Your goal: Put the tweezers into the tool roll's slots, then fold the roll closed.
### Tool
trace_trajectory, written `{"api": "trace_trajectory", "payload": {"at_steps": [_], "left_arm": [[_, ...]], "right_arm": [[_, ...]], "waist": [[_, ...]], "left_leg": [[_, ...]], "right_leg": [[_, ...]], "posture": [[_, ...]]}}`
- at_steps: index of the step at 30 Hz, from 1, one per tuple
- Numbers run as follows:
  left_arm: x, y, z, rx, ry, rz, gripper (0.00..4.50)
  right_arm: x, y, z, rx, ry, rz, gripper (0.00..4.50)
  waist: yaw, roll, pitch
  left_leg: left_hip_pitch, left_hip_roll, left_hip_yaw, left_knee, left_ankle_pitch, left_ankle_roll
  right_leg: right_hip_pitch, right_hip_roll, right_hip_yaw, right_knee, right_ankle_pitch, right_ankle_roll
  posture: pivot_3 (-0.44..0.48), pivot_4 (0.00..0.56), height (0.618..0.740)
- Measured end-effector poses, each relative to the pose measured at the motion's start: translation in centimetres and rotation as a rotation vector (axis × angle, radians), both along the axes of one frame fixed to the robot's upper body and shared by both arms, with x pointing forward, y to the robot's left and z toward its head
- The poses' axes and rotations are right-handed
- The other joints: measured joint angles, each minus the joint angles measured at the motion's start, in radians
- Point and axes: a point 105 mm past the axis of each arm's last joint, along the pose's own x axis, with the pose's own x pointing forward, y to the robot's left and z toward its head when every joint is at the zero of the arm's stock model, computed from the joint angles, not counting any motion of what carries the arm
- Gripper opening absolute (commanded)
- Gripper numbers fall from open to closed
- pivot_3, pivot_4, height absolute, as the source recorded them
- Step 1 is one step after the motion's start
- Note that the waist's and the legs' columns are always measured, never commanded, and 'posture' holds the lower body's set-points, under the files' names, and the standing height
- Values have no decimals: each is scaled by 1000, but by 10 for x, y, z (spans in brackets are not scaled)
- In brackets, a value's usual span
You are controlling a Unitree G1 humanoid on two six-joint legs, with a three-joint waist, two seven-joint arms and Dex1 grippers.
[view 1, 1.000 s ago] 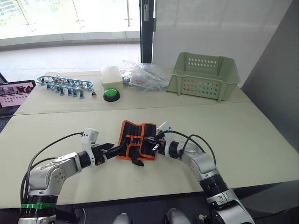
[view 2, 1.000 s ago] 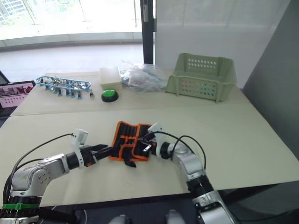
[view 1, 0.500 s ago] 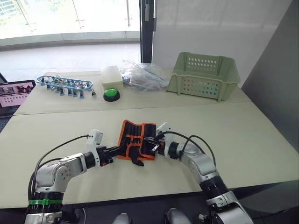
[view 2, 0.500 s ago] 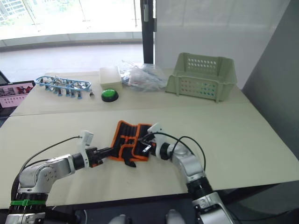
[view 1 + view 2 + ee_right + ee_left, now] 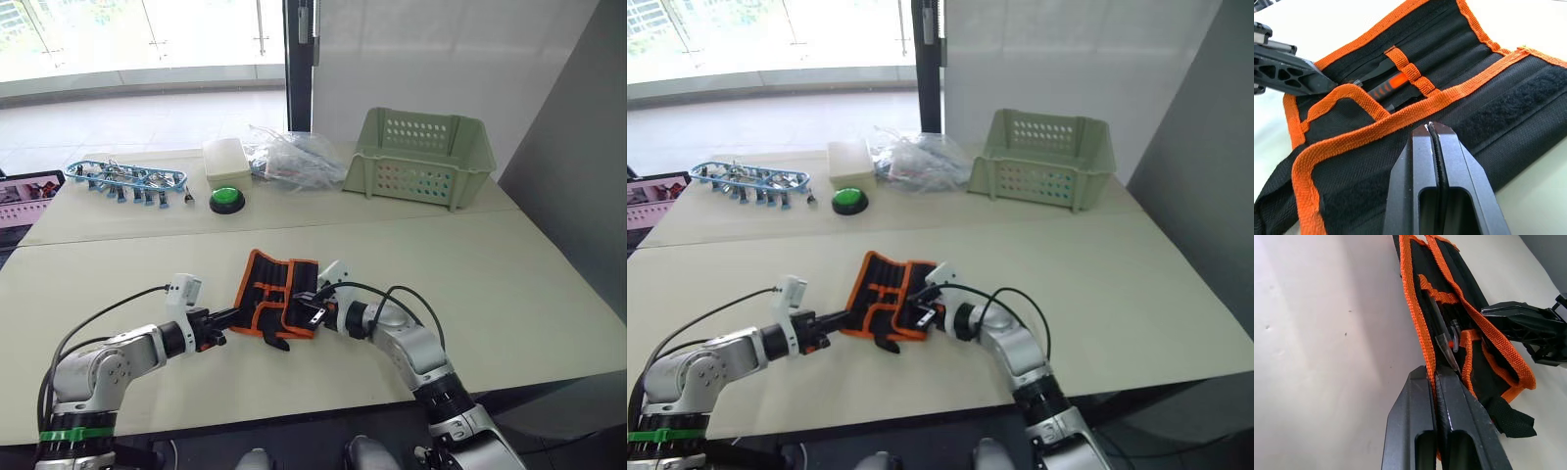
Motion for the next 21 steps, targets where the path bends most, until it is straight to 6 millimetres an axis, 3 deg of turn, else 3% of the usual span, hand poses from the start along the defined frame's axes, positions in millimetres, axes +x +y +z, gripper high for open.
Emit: {"api": "trace_trajectory", "payload": {"at_steps": [5,10,16,21], "left_arm": [[-23,24,9,63,-8,-25,18],[-22,25,16,64,-46,-38,18],[-21,-6,41,32,-155,-142,18],[-24,-31,33,25,-142,-196,18]], "right_arm": [[-19,18,-3,23,26,41,0],[-23,25,-3,16,28,48,0],[-23,26,-4,5,24,42,0],[-22,25,-3,16,29,37,0]], "waist": [[-5,-1,0],[7,-1,1],[17,-2,0],[17,-2,0]], "left_leg": [[0,5,1,-1,0,0],[1,9,1,-1,0,-1],[1,9,1,-1,1,-1],[1,9,2,-1,1,-1]], "right_leg": [[-1,5,0,-1,0,-2],[-1,8,-1,-1,1,-4],[0,8,-1,-1,1,-5],[-1,8,0,-1,1,-5]], "posture": [[0,150,719],[0,150,719],[0,150,719],[0,150,719]]}}
